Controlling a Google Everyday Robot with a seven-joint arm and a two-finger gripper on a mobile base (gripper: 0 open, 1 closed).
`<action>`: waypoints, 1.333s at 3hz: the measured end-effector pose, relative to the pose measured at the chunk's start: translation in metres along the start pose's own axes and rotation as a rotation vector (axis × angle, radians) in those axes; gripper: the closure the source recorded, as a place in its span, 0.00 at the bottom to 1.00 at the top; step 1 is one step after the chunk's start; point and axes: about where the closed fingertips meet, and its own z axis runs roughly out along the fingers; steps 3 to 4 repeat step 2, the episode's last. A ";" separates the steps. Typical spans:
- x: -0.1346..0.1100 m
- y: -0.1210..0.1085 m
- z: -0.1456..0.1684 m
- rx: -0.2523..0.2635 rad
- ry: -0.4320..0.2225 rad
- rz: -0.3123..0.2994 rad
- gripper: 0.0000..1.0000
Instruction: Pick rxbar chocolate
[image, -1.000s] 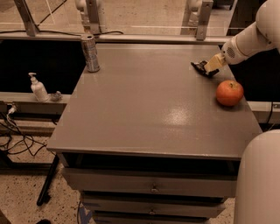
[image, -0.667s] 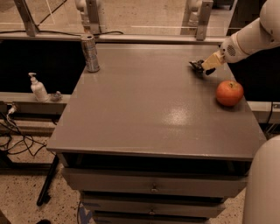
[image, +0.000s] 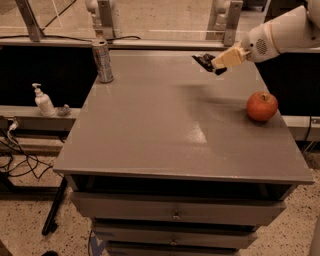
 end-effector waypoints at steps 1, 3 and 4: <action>-0.036 0.038 -0.021 -0.102 -0.128 -0.077 1.00; -0.063 0.071 -0.049 -0.193 -0.245 -0.124 1.00; -0.063 0.071 -0.049 -0.193 -0.245 -0.124 1.00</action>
Offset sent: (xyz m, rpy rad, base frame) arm -0.0962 0.0420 0.1348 0.3523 -0.2112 0.3213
